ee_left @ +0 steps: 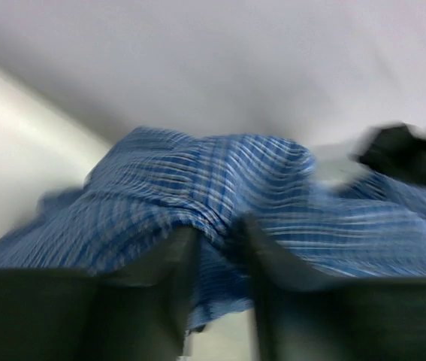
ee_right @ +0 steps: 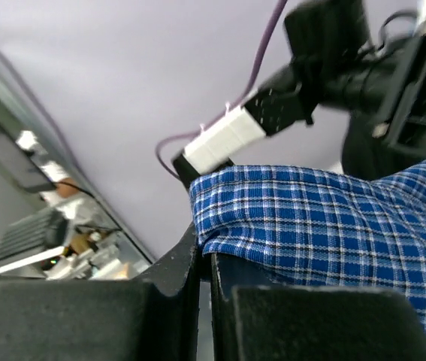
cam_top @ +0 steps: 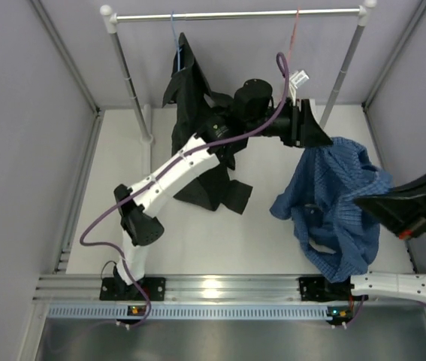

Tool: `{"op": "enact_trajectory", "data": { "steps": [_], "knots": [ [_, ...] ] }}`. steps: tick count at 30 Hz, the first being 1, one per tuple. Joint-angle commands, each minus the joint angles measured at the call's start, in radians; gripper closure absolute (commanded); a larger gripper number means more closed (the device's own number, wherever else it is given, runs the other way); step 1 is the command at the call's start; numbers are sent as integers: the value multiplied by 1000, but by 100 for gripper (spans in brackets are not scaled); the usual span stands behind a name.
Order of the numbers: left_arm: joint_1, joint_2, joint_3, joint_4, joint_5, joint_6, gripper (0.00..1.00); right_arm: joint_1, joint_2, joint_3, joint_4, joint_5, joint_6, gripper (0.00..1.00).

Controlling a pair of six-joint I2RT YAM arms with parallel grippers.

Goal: Place the shirt on the hanger

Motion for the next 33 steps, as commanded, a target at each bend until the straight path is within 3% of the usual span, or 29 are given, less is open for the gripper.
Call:
{"op": "enact_trajectory", "data": {
  "steps": [1,3,6,10,14,16,19,21,24,25,26,29,33],
  "knots": [
    [109,53,-145,-5,3,43,50,8,48,-111,55,130,84,100],
    [111,-1,-227,-54,-48,121,2,10,38,-213,91,218,111,100],
    [109,-133,-286,-142,-257,189,2,8,42,-303,137,394,151,100],
    [82,-433,-504,-185,-767,178,2,8,52,-389,220,598,188,100],
    [16,-715,-777,-186,-966,118,2,10,110,-427,258,737,204,100],
    [-24,-839,-937,-185,-977,95,2,10,141,-435,281,795,193,100],
    [-168,-950,-1143,-101,-937,120,2,-11,268,-414,297,829,161,100],
    [-220,-989,-1246,54,-847,155,2,-51,330,-394,297,798,147,100],
    [-306,-1024,-1385,212,-837,209,2,-259,454,-371,310,531,170,100],
    [-317,-1029,-1408,234,-849,195,2,-328,482,-374,333,337,212,100],
    [-317,-1029,-1444,248,-865,181,2,-429,523,-391,353,262,231,100],
    [-319,-995,-1472,260,-929,140,2,-490,567,-418,430,194,271,100],
    [-317,-891,-1489,317,-899,130,2,-493,606,-380,447,189,265,100]
  ]
}}
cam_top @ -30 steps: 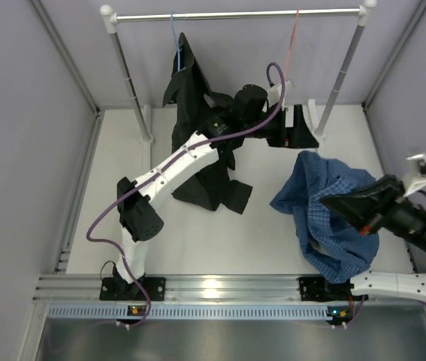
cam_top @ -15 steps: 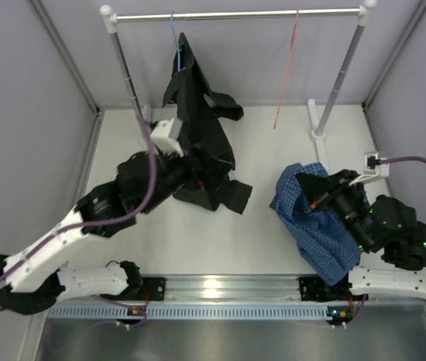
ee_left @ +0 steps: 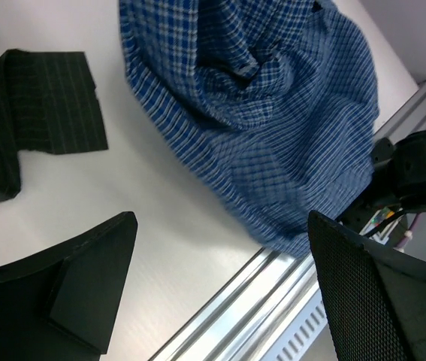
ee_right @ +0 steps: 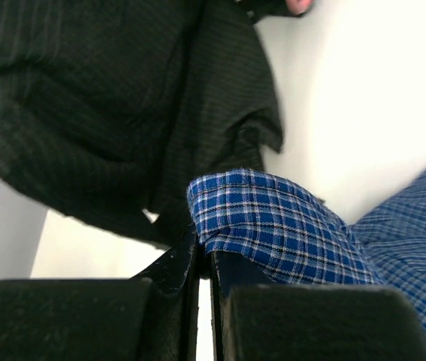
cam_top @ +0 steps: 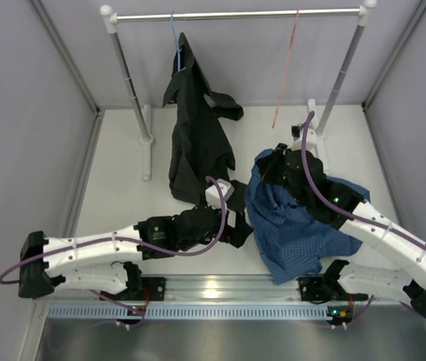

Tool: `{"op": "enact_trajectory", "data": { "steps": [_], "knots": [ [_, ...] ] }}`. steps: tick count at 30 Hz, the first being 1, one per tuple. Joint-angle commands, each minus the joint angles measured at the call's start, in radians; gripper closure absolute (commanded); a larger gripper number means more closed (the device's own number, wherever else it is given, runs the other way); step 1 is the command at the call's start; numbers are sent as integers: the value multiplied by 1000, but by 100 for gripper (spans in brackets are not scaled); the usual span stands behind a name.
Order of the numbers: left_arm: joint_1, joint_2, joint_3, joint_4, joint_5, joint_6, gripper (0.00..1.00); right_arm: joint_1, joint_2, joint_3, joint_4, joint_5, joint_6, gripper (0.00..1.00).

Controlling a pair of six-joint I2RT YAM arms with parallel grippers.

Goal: Place the shirt on the hanger

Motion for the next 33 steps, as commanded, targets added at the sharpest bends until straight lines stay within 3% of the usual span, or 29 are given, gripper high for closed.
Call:
{"op": "enact_trajectory", "data": {
  "steps": [1,5,10,14,17,18,19,21,24,25,28,31,33],
  "knots": [
    [0,66,4,223,14,-15,2,-8,-9,60,136,-83,22,100],
    [0,178,-10,344,6,-40,2,-9,-8,82,139,-72,7,100],
    [1,365,51,306,-65,-84,2,-9,-45,80,139,-66,-19,100],
    [1,407,28,349,-54,-104,7,-11,-84,88,137,-46,-50,100],
    [1,384,-12,401,-37,-95,44,-19,-102,102,136,-37,-73,100],
    [1,370,-16,380,-53,-89,82,-19,-107,103,137,-33,-81,100],
    [0,350,-13,336,-69,-92,100,-20,-119,109,131,-30,-84,100],
    [-7,255,-6,239,-126,-84,100,-20,-134,109,125,-28,-89,100],
    [-7,81,38,-32,-221,-12,100,-22,-165,77,125,-60,-66,100],
    [-7,45,71,-208,-264,-2,100,-20,-180,65,129,-75,-55,100],
    [-7,-56,239,-519,-339,46,100,-22,-228,-22,198,-135,9,100],
    [-5,-115,419,-692,-439,93,99,-20,-283,-154,348,-172,106,100],
    [-5,-130,489,-714,-453,162,99,-20,-289,-182,392,-192,157,100]
  ]
}}
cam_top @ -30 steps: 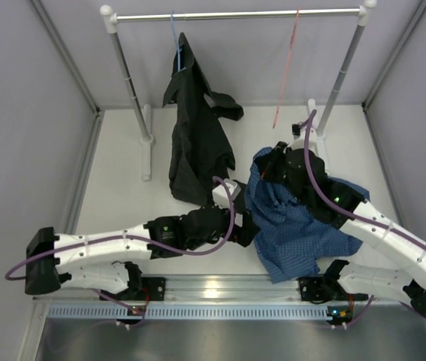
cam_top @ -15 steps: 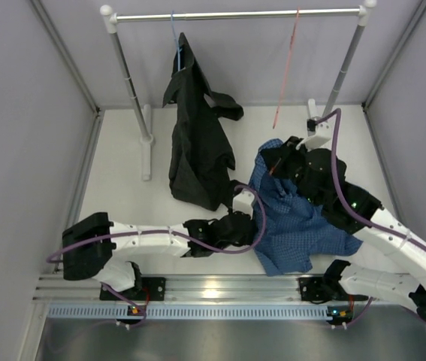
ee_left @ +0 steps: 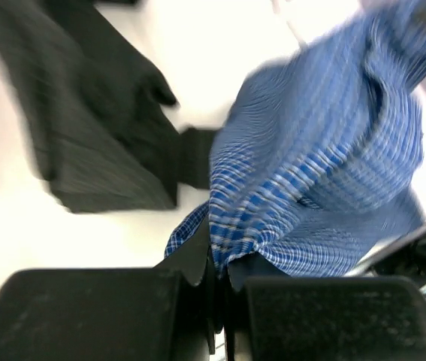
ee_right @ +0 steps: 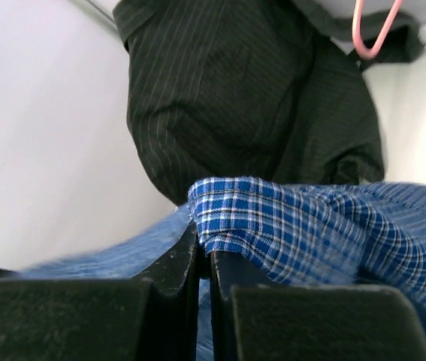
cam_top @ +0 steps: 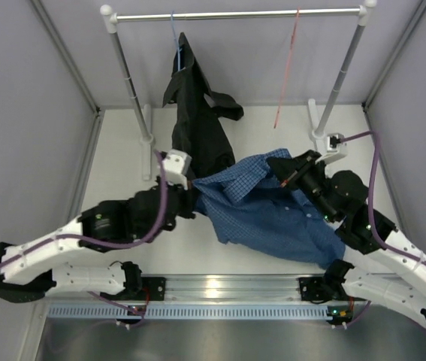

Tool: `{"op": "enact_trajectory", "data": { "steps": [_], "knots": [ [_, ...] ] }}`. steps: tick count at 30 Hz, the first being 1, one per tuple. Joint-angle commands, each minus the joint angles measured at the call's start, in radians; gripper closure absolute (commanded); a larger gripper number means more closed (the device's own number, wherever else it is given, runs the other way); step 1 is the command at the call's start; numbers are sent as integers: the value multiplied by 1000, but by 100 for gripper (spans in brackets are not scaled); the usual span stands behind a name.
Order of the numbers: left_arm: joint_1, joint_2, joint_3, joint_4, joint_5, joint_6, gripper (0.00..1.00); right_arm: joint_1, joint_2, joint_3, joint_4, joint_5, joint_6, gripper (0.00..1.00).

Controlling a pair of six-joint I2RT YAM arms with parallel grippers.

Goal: Place the shirt on the hanger

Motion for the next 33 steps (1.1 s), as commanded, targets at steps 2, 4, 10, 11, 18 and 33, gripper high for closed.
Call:
{"op": "enact_trajectory", "data": {
  "steps": [2,4,10,11,18,33],
  "knots": [
    [0,-35,179,-244,-117,142,98,-5,-7,-54,173,-65,124,100],
    [0,9,221,-281,-109,159,98,-4,-9,-61,170,-56,134,100],
    [2,135,402,-507,-263,153,100,-4,-47,-14,115,-5,83,100],
    [2,147,435,-524,-275,166,100,-4,-46,6,80,-4,53,100],
    [5,172,411,-499,-173,199,100,-5,-53,33,-6,-7,43,100],
    [5,191,-282,136,-58,-146,66,-5,9,-297,-173,283,712,100]
  ]
}}
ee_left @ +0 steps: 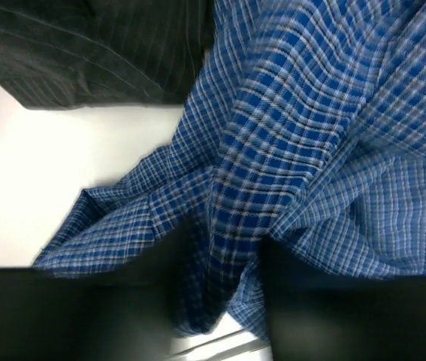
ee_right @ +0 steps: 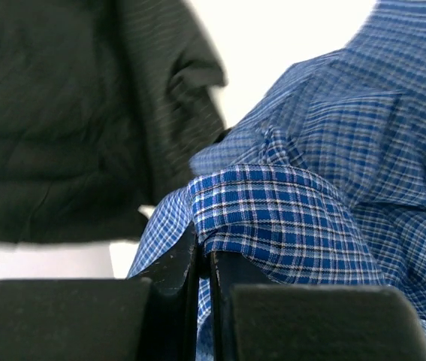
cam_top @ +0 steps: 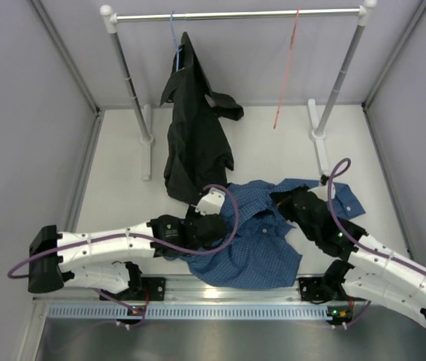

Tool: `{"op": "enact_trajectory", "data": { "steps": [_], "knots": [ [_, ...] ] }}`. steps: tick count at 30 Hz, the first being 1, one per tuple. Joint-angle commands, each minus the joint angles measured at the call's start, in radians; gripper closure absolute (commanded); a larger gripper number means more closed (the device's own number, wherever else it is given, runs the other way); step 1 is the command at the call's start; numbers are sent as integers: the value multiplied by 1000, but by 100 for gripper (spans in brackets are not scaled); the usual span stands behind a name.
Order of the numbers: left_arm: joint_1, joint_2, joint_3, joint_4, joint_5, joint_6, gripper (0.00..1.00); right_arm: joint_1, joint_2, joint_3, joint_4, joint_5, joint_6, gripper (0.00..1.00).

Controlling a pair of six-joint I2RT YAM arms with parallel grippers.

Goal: Place the shirt on the hanger

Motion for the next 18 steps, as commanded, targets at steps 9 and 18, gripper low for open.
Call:
{"op": "enact_trajectory", "data": {
  "steps": [9,18],
  "knots": [
    [-107,-42,189,93,-193,-93,2,-11,344,357,-161,166,151,100],
    [-190,139,171,259,-367,-117,19,-18,409,437,-150,157,90,100]
  ]
}}
